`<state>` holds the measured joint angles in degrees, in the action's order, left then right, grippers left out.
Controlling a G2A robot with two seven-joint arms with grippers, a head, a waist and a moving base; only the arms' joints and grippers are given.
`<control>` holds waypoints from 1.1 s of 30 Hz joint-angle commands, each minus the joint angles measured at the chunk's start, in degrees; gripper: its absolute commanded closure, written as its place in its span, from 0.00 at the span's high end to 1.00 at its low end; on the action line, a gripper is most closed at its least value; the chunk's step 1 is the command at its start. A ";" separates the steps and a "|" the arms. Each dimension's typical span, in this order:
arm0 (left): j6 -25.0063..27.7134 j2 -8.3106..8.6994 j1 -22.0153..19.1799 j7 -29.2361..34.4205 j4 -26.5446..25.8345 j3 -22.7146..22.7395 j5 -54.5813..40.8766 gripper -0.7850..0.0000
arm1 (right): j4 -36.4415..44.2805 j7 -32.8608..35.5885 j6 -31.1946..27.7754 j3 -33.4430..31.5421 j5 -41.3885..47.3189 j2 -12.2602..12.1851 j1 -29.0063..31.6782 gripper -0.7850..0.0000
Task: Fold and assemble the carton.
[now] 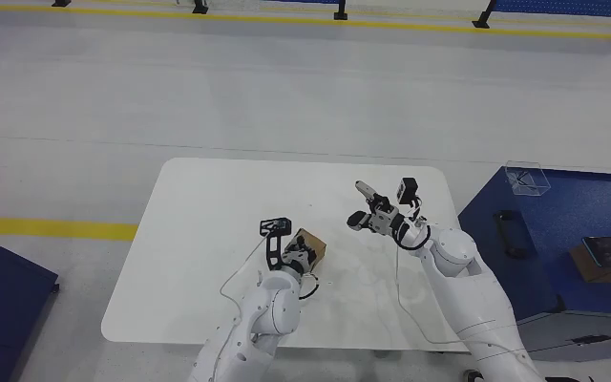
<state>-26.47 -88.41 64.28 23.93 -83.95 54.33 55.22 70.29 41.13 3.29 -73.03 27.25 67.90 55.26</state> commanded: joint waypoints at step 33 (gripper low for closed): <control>-0.49 -1.60 -1.02 -1.54 2.50 -0.22 -0.87 0.00 | 0.00 0.00 0.00 0.00 0.00 0.00 0.00 1.00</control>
<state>-27.03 -89.94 63.26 22.95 -81.09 54.08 54.57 70.29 41.13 3.29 -73.03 27.25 67.90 55.26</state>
